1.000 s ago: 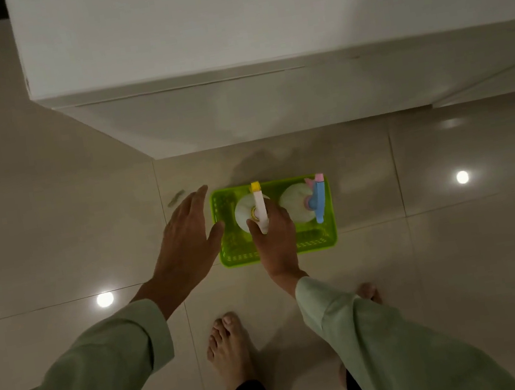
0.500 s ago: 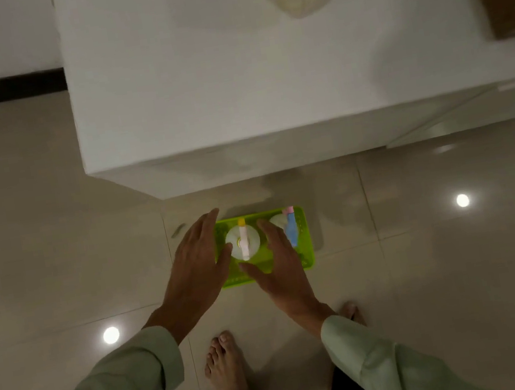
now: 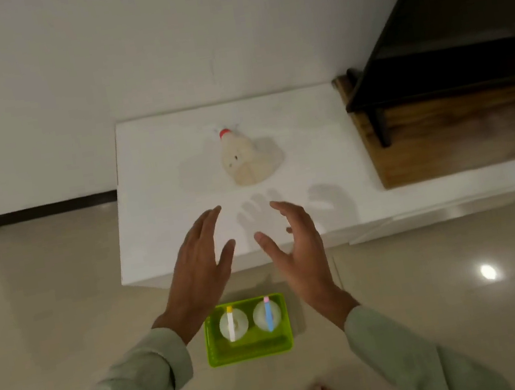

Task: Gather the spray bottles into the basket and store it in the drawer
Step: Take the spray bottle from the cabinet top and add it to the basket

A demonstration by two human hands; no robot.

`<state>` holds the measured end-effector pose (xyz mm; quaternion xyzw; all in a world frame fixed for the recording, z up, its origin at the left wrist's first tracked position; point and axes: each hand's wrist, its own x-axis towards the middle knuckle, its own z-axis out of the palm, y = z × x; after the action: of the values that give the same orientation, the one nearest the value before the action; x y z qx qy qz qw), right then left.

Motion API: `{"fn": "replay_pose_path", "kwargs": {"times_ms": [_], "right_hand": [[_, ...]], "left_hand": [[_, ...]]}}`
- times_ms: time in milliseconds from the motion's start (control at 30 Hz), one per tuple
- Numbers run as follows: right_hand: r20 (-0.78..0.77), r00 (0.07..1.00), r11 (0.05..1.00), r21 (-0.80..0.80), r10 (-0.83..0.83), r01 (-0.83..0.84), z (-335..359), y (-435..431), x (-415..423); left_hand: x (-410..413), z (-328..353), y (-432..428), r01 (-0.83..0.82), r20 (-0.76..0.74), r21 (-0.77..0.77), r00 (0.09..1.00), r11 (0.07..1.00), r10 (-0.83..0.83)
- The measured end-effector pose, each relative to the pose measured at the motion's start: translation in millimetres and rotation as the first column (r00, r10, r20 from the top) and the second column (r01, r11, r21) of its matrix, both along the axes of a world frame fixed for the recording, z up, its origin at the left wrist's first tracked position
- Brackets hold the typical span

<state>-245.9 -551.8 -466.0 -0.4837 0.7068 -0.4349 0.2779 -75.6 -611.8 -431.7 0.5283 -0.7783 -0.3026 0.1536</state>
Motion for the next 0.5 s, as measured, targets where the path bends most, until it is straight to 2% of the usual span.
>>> {"fn": "replay_pose_path", "kwargs": {"times_ms": [167,300,433,500], "right_hand": [[-0.102,0.995,0.993,0.12,0.024,-0.011,14,-81,-26],[-0.099,0.995,0.962,0.272,0.013,0.014,-1,-149,-28],[-0.19,0.982,0.924,0.379,0.016,0.059,-23,-200,-22],[-0.189,0.982,0.904,0.422,0.006,0.076,-33,-218,-21]], "left_hand": [[-21,5,-59,-0.058,-0.002,-0.018,0.998,0.998,0.058],[-21,-14,-104,-0.052,0.003,0.013,0.999,0.999,0.052],[-14,-38,-143,-0.018,0.021,0.006,1.0,1.0,0.018],[-10,-49,-156,-0.003,0.019,0.013,1.0,1.0,0.003]]}}
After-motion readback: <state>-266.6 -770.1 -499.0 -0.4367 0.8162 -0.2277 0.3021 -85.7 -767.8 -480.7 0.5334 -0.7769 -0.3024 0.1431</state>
